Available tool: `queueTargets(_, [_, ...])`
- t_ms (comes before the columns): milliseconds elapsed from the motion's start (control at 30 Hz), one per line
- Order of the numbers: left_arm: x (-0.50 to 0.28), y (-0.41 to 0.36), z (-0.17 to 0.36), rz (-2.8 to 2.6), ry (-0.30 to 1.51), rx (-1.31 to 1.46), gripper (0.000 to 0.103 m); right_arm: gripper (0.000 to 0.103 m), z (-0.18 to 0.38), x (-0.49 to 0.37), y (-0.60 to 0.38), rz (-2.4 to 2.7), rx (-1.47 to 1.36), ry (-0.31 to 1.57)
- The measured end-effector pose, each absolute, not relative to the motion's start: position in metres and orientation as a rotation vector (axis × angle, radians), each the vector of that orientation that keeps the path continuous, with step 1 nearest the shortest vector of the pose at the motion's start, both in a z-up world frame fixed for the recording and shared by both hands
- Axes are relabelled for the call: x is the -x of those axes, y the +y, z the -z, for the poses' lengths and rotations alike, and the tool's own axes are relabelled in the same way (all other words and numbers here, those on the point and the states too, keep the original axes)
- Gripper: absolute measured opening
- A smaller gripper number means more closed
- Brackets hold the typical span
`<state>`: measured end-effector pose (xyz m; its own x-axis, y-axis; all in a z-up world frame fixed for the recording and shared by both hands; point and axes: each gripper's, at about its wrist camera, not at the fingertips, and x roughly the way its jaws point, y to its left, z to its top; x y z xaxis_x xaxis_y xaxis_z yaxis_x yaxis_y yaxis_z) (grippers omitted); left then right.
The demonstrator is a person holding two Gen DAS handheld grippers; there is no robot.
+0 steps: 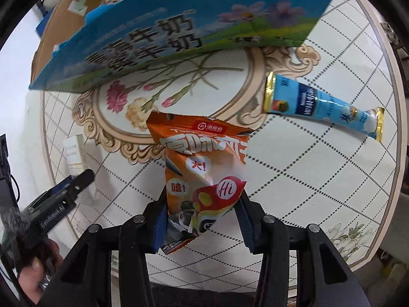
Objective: Organize soft objects
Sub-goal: 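Place the white box and orange bag into the box, open both tools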
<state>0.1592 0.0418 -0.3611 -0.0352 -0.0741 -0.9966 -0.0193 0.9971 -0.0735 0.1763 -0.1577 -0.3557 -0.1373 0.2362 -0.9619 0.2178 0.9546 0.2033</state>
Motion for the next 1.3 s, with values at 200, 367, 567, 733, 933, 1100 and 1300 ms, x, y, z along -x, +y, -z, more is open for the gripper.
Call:
queueTargets(200, [-0.144, 0.023, 0.339, 0.098, 1.588, 0.076, 0.054, 0.049, 0.344, -0.176, -0.155, -0.069, -0.327, 1.705])
queueTargets(367, [-0.153, 0.012, 0.267, 0.19, 1.484, 0.131, 0.054, 0.049, 0.287, -0.179, -0.157, -0.144, -0.338, 1.627])
queueTargets(567, [-0.22, -0.005, 0.176, 0.287, 1.343, 0.156, 0.054, 0.049, 0.202, -0.215, -0.167, -0.216, -0.318, 1.484])
queueTargets(733, [-0.283, -0.009, 0.159, 0.287, 1.299, 0.124, 0.054, 0.049, 0.181, -0.271, -0.176, -0.225, -0.276, 1.441])
queueTargets(933, [-0.346, -0.009, 0.2, 0.24, 1.375, 0.098, 0.054, 0.049, 0.223, -0.328, -0.164, -0.21, -0.232, 1.504])
queueTargets(1100, [-0.372, -0.008, 0.242, 0.218, 1.476, 0.114, 0.054, 0.049, 0.265, -0.353, -0.158, -0.197, -0.206, 1.574])
queueTargets(1300, [-0.392, -0.021, 0.28, 0.202, 1.582, 0.069, 0.054, 0.049, 0.308, -0.371, -0.154, -0.184, -0.196, 1.648])
